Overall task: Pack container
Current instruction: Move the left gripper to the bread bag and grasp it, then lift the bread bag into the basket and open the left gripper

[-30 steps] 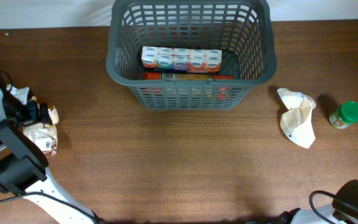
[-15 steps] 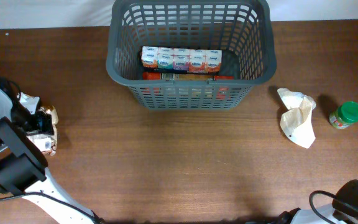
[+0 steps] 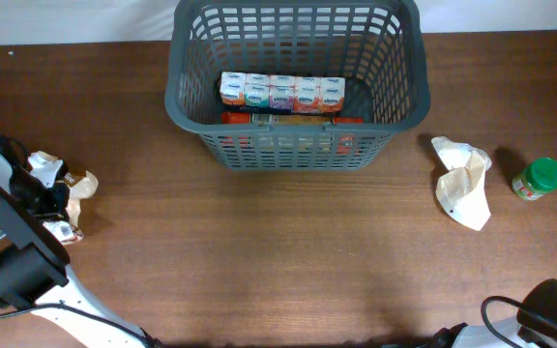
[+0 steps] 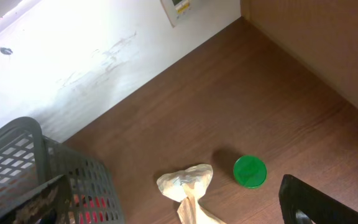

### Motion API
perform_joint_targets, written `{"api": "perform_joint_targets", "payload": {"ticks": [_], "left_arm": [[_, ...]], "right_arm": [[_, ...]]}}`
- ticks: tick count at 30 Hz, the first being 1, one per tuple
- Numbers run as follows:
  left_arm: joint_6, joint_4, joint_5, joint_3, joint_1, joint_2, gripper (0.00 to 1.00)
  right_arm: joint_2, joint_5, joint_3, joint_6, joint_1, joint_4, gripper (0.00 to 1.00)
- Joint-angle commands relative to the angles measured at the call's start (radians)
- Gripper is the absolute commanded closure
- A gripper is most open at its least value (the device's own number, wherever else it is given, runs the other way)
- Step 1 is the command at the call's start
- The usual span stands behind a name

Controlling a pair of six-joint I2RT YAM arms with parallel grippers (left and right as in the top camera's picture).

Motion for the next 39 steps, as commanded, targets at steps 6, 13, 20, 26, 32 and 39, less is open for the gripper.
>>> {"api": "perform_joint_targets", "payload": {"ticks": [6, 13, 20, 26, 32, 39], "left_arm": [[-0.057, -0.352, 0.011, 0.456, -0.074, 0.045, 0.98], [-0.102, -0.504, 0.011, 1.025, -0.184, 0.040, 0.98], [-0.004, -0.476, 0.011, 1.458, -0.390, 0.025, 0.98], [0.399, -0.346, 0.051, 1.503, -0.687, -0.008, 0.99], [0.618, -0.315, 0.085, 1.430, -0.959, 0.042, 0.98], [0.617, -0.232, 0.231, 1.275, -1.068, 0.182, 0.99]], "right_arm": [[0.003, 0.002, 0.002, 0.004, -0.003, 0.000, 0.01], [0.003, 0.002, 0.002, 0.004, -0.003, 0.000, 0.01], [0.003, 0.002, 0.001, 0.004, -0.003, 0.000, 0.01], [0.003, 0.002, 0.002, 0.004, -0.003, 0.000, 0.01], [0.003, 0.002, 0.002, 0.004, -0.003, 0.000, 0.01], [0.003, 0.002, 0.001, 0.004, -0.003, 0.000, 0.01]]}}
